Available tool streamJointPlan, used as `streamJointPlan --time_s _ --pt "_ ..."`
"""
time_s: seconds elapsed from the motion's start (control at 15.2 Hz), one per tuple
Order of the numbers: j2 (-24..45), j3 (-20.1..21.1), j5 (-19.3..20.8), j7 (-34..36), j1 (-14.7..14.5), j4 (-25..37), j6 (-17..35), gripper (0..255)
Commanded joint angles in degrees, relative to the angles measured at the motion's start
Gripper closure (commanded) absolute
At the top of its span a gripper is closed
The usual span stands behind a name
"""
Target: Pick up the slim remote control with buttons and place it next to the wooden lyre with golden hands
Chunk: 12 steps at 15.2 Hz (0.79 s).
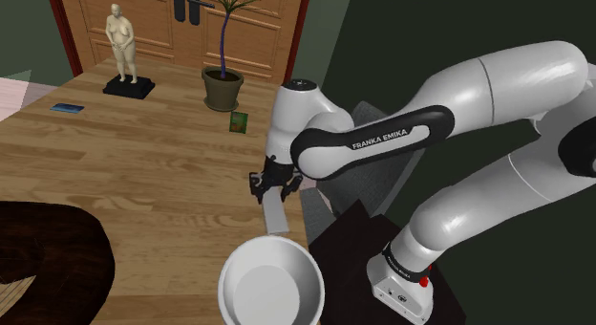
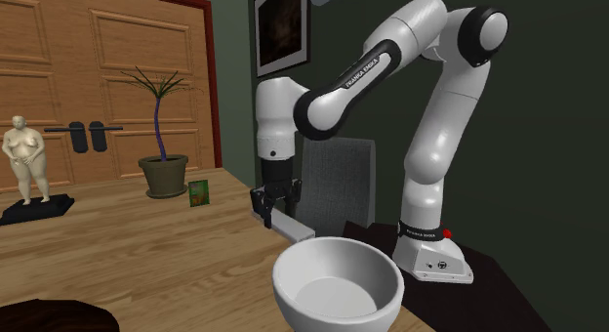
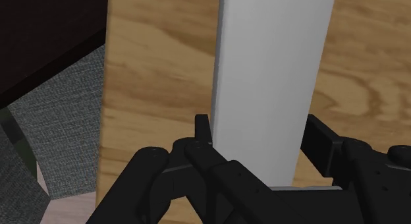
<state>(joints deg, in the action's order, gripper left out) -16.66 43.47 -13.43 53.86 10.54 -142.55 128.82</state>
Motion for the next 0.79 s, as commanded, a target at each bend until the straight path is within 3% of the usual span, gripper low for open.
streamJointPlan --time_s 0.0,0.73 --pt "-1.3 -0.6 -0.5 -0.4 -0.3 0.9 -2.0 255" --pt "-6.2 -3.7 -1.7 -2.0 -1.3 6.0 -11.6 255"
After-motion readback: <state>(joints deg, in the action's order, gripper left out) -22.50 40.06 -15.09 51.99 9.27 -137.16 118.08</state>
